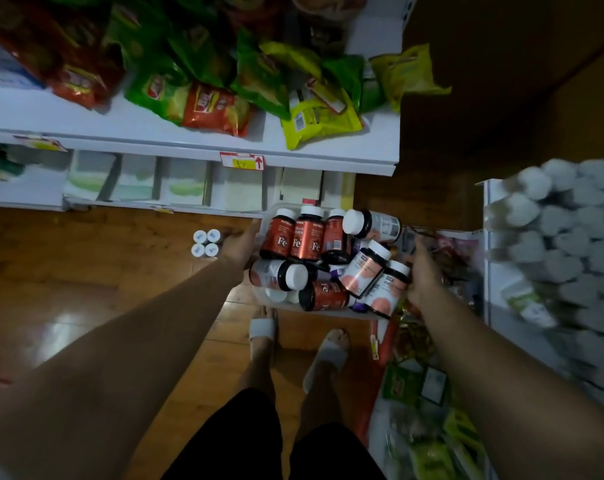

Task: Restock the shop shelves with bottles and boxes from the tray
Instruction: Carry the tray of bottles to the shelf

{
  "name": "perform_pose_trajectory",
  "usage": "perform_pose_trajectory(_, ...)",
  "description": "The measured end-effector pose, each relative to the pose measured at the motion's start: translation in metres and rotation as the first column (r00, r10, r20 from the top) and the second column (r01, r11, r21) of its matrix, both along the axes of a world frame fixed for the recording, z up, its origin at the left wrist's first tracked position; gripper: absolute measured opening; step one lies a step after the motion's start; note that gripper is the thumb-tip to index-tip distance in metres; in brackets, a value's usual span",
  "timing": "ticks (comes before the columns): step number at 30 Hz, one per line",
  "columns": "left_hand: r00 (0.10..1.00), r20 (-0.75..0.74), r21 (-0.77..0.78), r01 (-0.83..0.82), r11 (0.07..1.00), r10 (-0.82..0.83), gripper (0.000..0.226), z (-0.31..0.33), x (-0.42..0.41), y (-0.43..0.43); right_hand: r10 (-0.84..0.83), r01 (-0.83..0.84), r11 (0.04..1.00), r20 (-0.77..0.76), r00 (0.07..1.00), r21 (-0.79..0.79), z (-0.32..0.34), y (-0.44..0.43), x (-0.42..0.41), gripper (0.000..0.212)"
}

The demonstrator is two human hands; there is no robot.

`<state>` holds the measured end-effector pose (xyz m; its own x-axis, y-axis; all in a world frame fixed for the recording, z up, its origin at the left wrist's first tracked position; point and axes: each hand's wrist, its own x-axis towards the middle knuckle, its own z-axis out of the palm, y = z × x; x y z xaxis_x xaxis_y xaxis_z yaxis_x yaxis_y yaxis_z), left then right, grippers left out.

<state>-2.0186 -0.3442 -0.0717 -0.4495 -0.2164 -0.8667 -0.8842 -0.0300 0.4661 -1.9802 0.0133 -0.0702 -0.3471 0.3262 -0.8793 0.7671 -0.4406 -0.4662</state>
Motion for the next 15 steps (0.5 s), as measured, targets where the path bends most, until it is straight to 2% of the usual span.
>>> perform_pose_trajectory(2, 1.0, -0.023, -0.004, -0.003, 1.0, 0.003, 0.057, 0.012, 0.0, 0.007, -0.007, 0.007, 1.0, 0.011, 1.0, 0.0, -0.008, 0.0, -0.002, 0.057)
perform_pose_trajectory(3, 1.0, -0.027, -0.004, 0.001, 1.0, -0.001, 0.054, 0.007, -0.001, 0.005, -0.01, 0.01, 1.0, 0.012, 1.0, 0.008, -0.011, 0.0, -0.003, 0.058)
perform_pose_trajectory(7, 0.999, -0.047, 0.018, 0.01, 1.0, -0.009, 0.073, -0.013, 0.003, -0.007, -0.01, 0.01, 0.997, 0.009, 1.0, 0.08, -0.026, 0.004, -0.001, 0.068)
perform_pose_trajectory(9, 0.998, -0.062, 0.029, 0.029, 0.999, -0.027, 0.074, -0.009, 0.005, -0.007, 0.01, -0.013, 0.994, 0.023, 1.0, 0.104, -0.033, 0.007, 0.003, 0.068)
perform_pose_trajectory(12, 0.995, -0.075, 0.076, 0.073, 0.994, -0.067, 0.048, -0.002, 0.006, 0.0, 0.019, -0.028, 0.985, 0.057, 0.998, 0.171, -0.032, 0.007, 0.011, 0.066)
perform_pose_trajectory(15, 0.989, -0.095, 0.089, 0.123, 0.988, -0.115, 0.029, -0.002, 0.009, 0.011, 0.014, -0.029, 0.977, 0.073, 0.997, 0.213, -0.037, 0.012, 0.021, 0.079)
